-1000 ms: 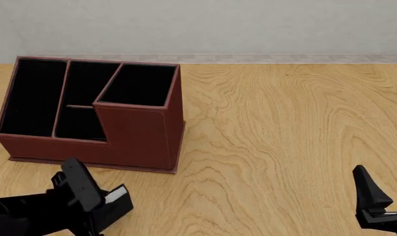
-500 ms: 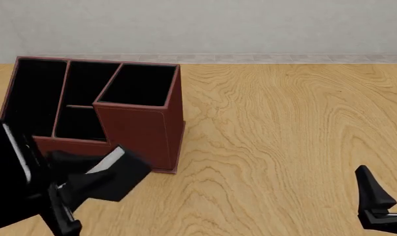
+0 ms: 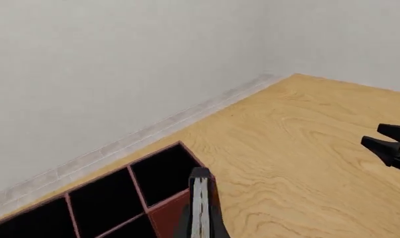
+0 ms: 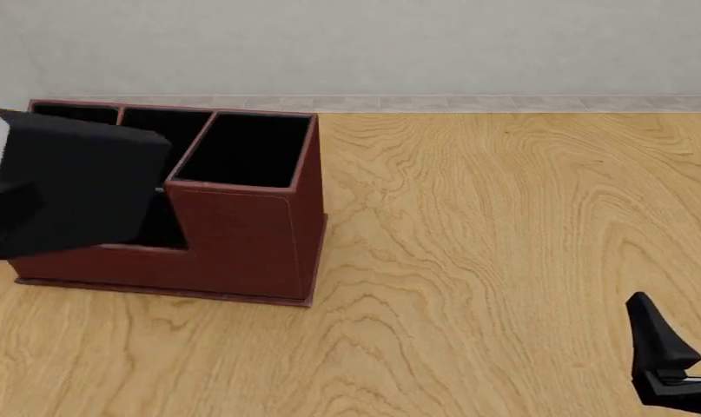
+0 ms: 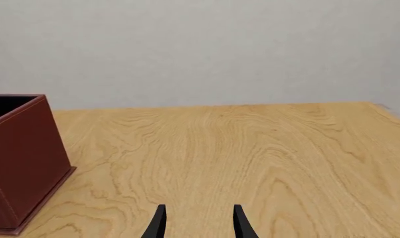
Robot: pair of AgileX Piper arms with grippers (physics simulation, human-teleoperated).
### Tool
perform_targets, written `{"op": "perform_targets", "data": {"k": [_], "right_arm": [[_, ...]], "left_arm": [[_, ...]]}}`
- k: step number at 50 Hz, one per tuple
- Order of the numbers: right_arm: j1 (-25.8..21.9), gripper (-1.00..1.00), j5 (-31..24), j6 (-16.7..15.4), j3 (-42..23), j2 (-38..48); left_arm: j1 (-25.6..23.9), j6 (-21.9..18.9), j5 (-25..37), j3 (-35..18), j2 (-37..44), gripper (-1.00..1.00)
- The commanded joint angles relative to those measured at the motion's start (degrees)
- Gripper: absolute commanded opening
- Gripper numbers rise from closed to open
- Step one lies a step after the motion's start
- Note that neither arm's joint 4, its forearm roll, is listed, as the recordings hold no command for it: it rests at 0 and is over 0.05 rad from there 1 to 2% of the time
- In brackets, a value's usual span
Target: Pick up the book and place it in the left compartment of the caddy.
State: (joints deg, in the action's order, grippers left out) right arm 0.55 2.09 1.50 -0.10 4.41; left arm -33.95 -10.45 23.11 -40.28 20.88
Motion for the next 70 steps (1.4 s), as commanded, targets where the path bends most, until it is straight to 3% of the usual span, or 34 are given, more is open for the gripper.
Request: {"op": "perform_targets", "data": {"k": [1, 10, 19, 31, 38, 41, 46, 52, 57, 60, 70], "right_arm": [[-0.4, 1.0, 0.9, 0.4, 0.0, 1.3], [-0.4, 1.0, 1.1, 0.5, 0.0, 1.6], [-0.4, 1.0, 1.3, 1.0, 0.0, 1.8], [-0.3, 1.0, 1.6, 1.3, 0.1, 2.1], [-0.2, 1.0, 1.3, 1.3, 0.0, 1.7], [-0.2, 1.0, 1.3, 1.2, 0.0, 1.7], [-0.1, 1.0, 1.3, 1.1, 0.0, 1.7], [-0.1, 1.0, 1.5, 0.9, 0.0, 2.0], [-0.1, 1.0, 1.4, 0.9, 0.0, 1.9], [0.0, 1.0, 1.5, 0.8, 0.0, 2.0], [0.0, 1.0, 1.9, 1.1, 0.1, 2.3]], "left_arm": [[13.1, -0.2, -5.8, -1.5, -1.5, -1.0], [22.8, 2.1, -7.8, -3.6, 0.8, -1.0], [34.3, 0.6, -7.5, -7.5, 7.0, -1.0], [39.9, -2.0, -9.2, -8.3, 10.1, -1.0], [44.4, -0.2, -10.2, -9.3, 13.9, -1.0], [42.8, -1.2, -10.7, -8.5, 14.0, -1.0], [44.6, -1.9, -11.9, -8.3, 17.0, -1.0], [45.9, -1.7, -10.5, -11.1, 23.1, -1.0], [44.6, -2.1, -10.6, -11.3, 23.1, -1.0], [44.1, -5.9, -6.3, -14.6, 33.0, -1.0], [47.0, -4.7, -3.5, -19.1, 38.7, -1.0]]}}
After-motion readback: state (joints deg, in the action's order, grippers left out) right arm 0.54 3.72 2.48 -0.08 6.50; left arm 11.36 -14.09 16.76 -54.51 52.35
